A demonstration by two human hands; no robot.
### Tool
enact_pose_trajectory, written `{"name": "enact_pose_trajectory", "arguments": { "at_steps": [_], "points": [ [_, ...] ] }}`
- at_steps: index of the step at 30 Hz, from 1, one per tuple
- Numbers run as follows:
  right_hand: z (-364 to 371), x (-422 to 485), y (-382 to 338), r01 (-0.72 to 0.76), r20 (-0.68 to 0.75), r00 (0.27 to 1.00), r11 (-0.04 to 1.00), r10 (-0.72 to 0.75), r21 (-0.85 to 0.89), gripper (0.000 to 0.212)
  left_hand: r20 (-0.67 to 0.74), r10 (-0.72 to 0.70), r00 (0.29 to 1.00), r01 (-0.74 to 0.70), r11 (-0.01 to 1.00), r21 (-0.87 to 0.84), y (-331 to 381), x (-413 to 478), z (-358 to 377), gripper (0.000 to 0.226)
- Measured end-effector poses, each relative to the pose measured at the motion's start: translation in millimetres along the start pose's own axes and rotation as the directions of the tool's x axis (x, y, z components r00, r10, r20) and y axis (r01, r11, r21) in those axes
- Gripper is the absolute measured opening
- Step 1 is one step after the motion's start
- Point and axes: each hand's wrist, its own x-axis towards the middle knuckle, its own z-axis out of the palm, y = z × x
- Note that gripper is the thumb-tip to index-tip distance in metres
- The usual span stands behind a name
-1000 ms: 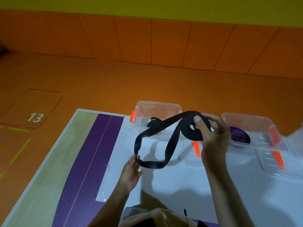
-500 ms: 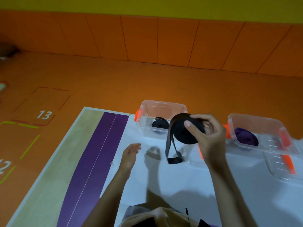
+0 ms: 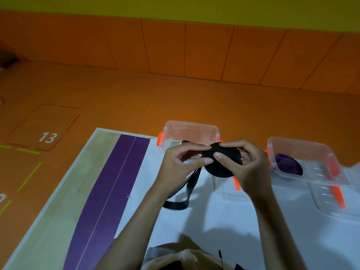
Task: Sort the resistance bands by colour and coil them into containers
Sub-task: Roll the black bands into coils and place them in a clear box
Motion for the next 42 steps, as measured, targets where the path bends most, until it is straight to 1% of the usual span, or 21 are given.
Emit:
{"name": "enact_pose_trajectory", "arguments": {
  "at_steps": [3, 5, 8, 10, 13, 17, 20, 22, 25, 28, 31, 33, 34, 37, 39, 42],
  "points": [
    [4, 0, 1, -0.012, -0.057, 0.998, 0.998, 0.015, 0.055, 0.02, 0.069, -0.054, 0.996, 0.055, 0.998, -0.011, -1, -3, -3, 0.043],
    [8, -1, 5, -0.029, -0.07, 0.997, 0.995, 0.036, 0.093, 0.021, 0.102, -0.091, 0.991, 0.087, 0.995, 0.043, 2, -1, -10, 0.047],
    [7, -2, 10, -0.046, -0.041, 0.998, 0.987, 0.053, 0.152, 0.024, 0.072, -0.029, 0.997, 0.023, 0.997, 0.071, 9, 3, -16, 0.04],
    [2, 1, 10, -0.07, 0.001, 0.998, 0.986, 0.07, 0.15, 0.032, 0.031, 0.027, 0.999, -0.03, 0.997, 0.076, 13, 4, -13, 0.033],
    [-2, 8, 9, -0.064, -0.019, 0.998, 0.984, 0.068, 0.166, 0.033, -0.011, 0.062, 0.998, -0.061, 0.996, 0.057, 13, 3, -12, 0.03],
    [9, 6, 14, -0.062, -0.065, 0.995, 0.965, 0.081, 0.253, 0.027, 0.071, 0.042, 0.997, -0.047, 0.996, 0.077, 11, 4, -23, 0.044],
    [14, 1, 20, -0.116, -0.028, 0.991, 0.947, 0.13, 0.301, 0.022, 0.07, 0.056, 0.996, -0.063, 0.992, 0.108, 12, 6, -26, 0.041],
    [14, 0, 21, -0.142, -0.018, 0.988, 0.941, 0.155, 0.307, 0.024, 0.045, 0.073, 0.996, -0.078, 0.991, 0.106, 13, 6, -25, 0.034],
    [16, 1, 21, -0.127, -0.073, 0.985, 0.948, 0.154, 0.292, 0.027, 0.0, 0.076, 0.997, -0.076, 0.995, 0.069, 10, 3, -23, 0.028],
    [23, 1, 18, -0.117, -0.138, 0.977, 0.951, 0.162, 0.285, 0.021, 0.006, 0.047, 0.999, -0.048, 0.997, 0.064, 9, 1, -26, 0.039],
    [31, 0, 18, -0.091, -0.076, 0.99, 0.951, 0.118, 0.294, 0.022, 0.036, 0.041, 0.998, -0.044, 0.996, 0.076, 12, 5, -35, 0.043],
    [35, 1, 19, -0.07, -0.015, 0.997, 0.947, 0.078, 0.313, 0.022, 0.02, 0.047, 0.999, -0.049, 0.995, 0.083, 13, 6, -38, 0.042],
    [36, 1, 19, -0.077, -0.006, 0.997, 0.946, 0.083, 0.314, 0.025, -0.003, 0.046, 0.999, -0.046, 0.995, 0.084, 13, 5, -38, 0.04],
    [42, 4, 21, -0.12, -0.091, 0.984, 0.949, 0.152, 0.291, 0.028, -0.09, 0.043, 0.995, -0.038, 0.998, 0.055, 8, 0, -36, 0.039],
    [50, 4, 21, -0.137, -0.128, 0.974, 0.936, 0.188, 0.325, 0.027, -0.082, 0.038, 0.996, -0.036, 0.999, 0.037, 6, -1, -39, 0.042],
    [61, 4, 21, -0.16, -0.051, 0.981, 0.931, 0.186, 0.329, 0.027, -0.041, 0.015, 0.999, -0.014, 1.0, 0.015, 8, 1, -50, 0.042]
  ]
}}
